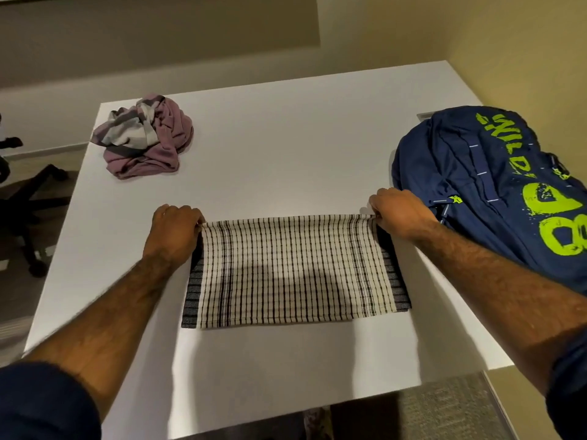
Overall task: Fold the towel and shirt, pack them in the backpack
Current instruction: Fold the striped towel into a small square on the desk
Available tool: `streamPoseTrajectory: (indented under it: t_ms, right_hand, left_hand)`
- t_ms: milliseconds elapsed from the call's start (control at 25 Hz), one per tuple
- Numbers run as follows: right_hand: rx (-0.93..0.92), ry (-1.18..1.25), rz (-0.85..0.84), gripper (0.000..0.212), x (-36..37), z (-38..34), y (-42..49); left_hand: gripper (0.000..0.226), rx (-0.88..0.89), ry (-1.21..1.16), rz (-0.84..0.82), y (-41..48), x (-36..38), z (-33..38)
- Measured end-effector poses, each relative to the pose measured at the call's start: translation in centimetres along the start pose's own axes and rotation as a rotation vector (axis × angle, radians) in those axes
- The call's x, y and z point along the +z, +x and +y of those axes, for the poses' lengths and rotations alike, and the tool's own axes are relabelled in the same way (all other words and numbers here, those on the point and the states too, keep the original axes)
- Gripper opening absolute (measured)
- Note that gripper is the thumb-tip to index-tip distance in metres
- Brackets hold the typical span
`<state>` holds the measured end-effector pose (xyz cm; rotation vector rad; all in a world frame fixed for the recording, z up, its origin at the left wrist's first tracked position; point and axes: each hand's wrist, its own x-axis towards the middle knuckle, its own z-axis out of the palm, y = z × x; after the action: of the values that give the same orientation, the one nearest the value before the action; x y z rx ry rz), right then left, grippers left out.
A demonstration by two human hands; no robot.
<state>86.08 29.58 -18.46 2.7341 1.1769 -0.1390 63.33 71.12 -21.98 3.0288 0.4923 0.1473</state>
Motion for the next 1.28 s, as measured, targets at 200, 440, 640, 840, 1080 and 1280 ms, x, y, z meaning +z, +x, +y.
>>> streamPoseTrajectory:
  t_ms: [200,440,640,840,1080,1280]
  right_hand:
    - [-0.012,0.0,0.221,0.02,-0.7,-0.4,-5.9]
    - [-0.033,0.006,0.335,0.023,-0.2,-3.3,-13.7]
    - [0.077,-0.035,0.218,0.037,2.0,-5.4,-18.2]
    - [0.166,-0.035,0.197,0.041,3.6,-7.1,-20.7]
    - [0.239,-0.083,0.04,0.045,4.1,-8.6,-21.8]
    - [0.369,0.196,0.151,0.05,2.4,-13.8,-20.3]
  left_hand:
    - [0.011,0.082,0.011,0.099,-3.7,-3.7,-0.2]
    - [0.012,0.117,-0.057,0.152,-10.8,-5.2,0.7]
    - [0.014,0.114,-0.121,0.108,-16.7,-4.0,1.4]
    - [0.011,0.142,-0.114,0.087,-20.7,-2.8,1.7]
    - [0.015,0.106,-0.078,-0.055,-20.9,-1.9,1.8]
    - [0.04,0.023,-0.215,0.008,-21.1,-2.0,7.4]
